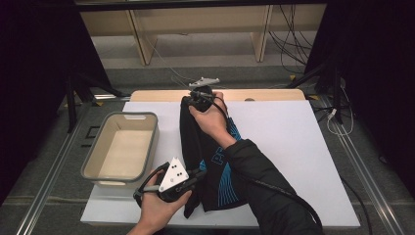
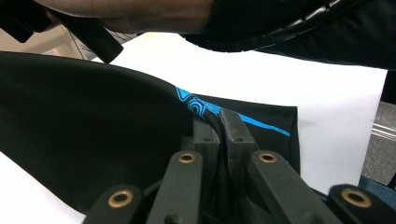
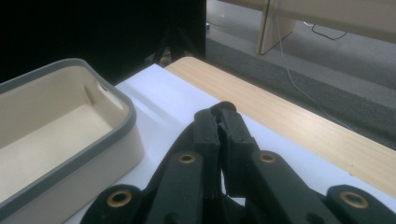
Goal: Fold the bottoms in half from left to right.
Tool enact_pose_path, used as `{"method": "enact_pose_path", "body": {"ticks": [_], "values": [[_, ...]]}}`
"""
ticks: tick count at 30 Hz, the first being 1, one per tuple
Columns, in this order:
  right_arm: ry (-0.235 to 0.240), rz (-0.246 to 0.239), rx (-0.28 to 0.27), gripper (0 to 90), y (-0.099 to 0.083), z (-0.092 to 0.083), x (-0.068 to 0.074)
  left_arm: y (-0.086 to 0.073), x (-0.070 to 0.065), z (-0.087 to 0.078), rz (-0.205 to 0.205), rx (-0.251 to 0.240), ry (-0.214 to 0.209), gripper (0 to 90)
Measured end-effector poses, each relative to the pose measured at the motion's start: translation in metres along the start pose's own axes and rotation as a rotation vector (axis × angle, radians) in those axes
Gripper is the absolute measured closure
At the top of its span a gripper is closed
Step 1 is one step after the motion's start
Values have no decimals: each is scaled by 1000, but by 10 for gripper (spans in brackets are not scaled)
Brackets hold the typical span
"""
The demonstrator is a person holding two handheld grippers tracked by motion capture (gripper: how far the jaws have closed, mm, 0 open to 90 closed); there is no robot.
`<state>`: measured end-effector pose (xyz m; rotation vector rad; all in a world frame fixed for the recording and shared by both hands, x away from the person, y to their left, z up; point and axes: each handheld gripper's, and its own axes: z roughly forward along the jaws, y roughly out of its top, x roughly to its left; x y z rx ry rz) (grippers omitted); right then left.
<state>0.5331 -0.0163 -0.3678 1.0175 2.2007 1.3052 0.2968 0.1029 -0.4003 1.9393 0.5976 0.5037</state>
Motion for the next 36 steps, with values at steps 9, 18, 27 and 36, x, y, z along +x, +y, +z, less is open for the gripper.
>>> {"method": "enact_pose_path", "body": {"ticks": [9, 18, 27, 36], "values": [[1, 1, 1, 868, 0, -3, -3, 1, -2, 3, 9, -3, -3, 853], [1, -4, 6, 868, 0, -3, -4, 2, -2, 4, 6, -6, -6, 854], [6, -10, 8, 867, 0, -3, -5, 2, -3, 6, 4, -4, -8, 854], [4, -12, 10, 867, 1, -5, -6, 4, -3, 8, 8, -4, -11, 854]]}}
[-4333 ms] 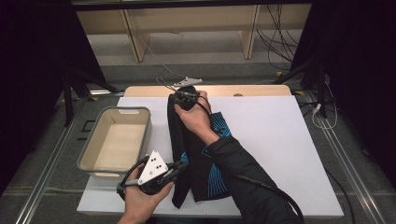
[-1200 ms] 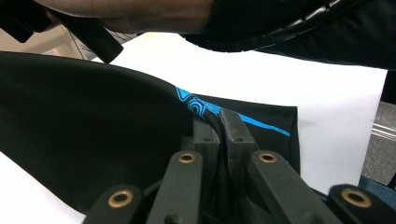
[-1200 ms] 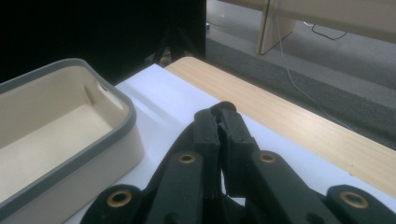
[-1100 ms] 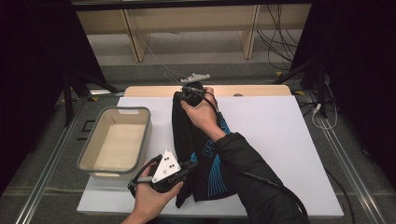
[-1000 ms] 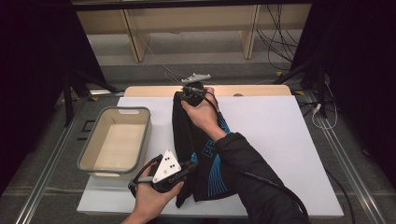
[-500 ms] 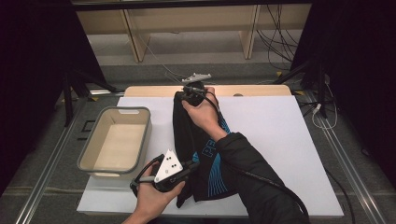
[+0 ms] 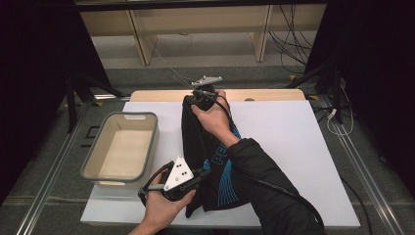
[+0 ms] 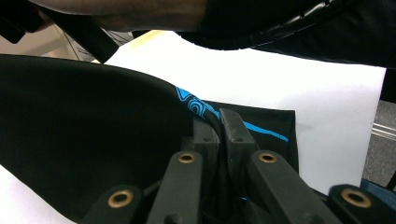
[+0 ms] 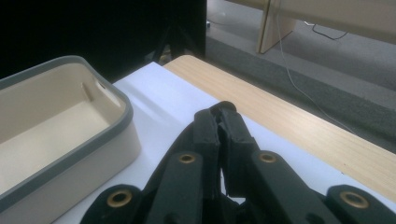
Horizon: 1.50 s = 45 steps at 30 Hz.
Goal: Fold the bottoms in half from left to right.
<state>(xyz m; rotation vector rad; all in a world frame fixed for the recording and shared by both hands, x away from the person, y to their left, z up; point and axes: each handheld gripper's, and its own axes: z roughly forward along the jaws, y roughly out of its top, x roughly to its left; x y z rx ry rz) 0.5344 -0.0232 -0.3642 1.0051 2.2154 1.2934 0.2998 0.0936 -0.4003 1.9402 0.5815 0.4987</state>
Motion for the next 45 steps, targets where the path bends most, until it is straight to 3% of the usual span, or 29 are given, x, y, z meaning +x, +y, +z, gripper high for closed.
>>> {"method": "enact_pose_path", "body": {"ticks": [45], "values": [[-19, 4, -5, 868, -1, -7, -10, 5, -3, 8, 19, 5, -10, 854]]}}
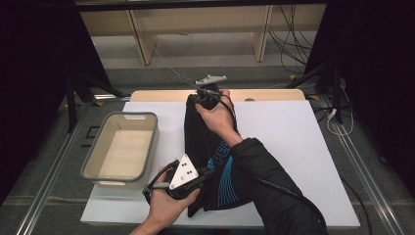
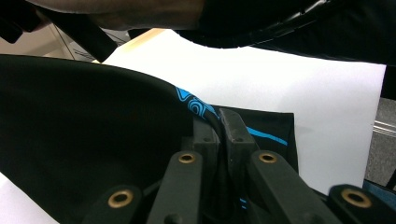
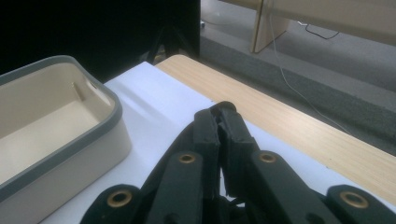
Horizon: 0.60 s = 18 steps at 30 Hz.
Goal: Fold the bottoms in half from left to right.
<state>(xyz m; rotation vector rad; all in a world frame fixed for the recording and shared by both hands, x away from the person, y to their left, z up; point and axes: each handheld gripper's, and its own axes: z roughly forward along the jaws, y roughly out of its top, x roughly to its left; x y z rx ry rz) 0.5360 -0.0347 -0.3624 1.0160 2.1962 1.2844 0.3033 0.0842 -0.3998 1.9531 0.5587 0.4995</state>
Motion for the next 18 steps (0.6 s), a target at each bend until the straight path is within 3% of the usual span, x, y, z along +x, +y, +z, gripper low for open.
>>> {"method": "enact_pose_path", "body": {"ticks": [18], "values": [[-9, 5, -2, 868, -1, -4, -4, 2, -2, 3, 4, -4, -5, 854]]}}
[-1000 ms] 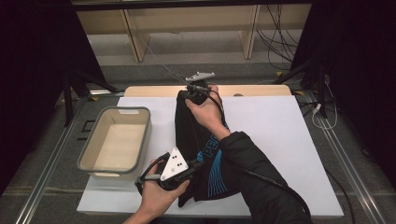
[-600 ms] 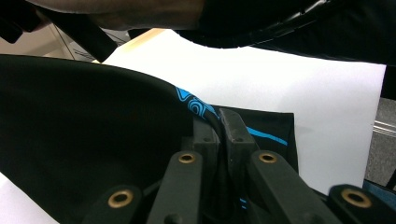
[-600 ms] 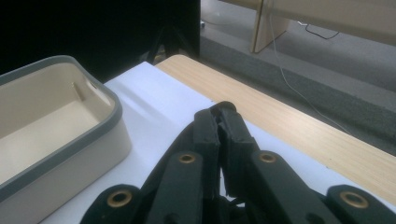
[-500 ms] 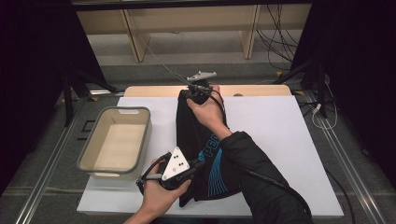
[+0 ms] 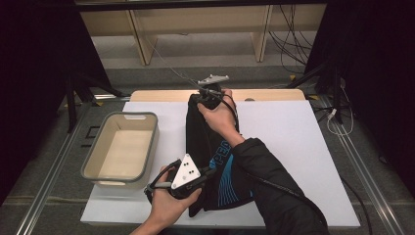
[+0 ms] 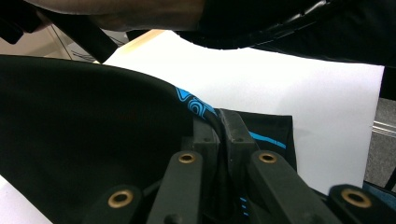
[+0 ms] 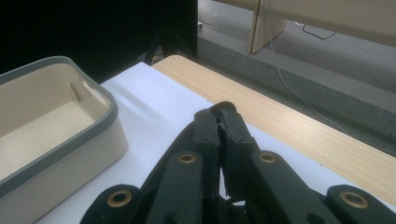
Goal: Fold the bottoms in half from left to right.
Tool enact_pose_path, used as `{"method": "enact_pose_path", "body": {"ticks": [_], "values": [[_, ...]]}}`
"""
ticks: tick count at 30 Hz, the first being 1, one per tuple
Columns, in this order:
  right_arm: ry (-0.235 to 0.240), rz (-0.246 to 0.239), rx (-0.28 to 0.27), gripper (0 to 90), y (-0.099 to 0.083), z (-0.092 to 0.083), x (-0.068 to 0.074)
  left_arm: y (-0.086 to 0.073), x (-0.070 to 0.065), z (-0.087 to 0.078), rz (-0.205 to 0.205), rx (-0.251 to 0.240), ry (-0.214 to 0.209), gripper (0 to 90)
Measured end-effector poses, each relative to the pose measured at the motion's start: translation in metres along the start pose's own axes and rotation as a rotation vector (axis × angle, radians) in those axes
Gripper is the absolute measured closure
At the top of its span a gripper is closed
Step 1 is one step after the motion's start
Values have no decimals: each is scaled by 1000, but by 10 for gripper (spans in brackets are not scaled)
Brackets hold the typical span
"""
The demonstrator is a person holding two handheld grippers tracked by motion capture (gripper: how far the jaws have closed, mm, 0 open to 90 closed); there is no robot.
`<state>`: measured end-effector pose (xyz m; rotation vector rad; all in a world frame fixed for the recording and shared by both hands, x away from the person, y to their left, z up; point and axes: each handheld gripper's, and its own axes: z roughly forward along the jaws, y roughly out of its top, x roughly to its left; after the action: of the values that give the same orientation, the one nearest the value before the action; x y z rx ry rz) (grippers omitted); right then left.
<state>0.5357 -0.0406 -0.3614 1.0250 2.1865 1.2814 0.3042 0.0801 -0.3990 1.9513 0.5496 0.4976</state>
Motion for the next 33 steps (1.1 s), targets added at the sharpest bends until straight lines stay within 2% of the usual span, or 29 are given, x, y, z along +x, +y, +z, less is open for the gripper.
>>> {"method": "enact_pose_path", "body": {"ticks": [33], "values": [[-12, 6, -1, 868, -3, -5, -7, 2, -2, 6, 9, 2, -11, 854]]}}
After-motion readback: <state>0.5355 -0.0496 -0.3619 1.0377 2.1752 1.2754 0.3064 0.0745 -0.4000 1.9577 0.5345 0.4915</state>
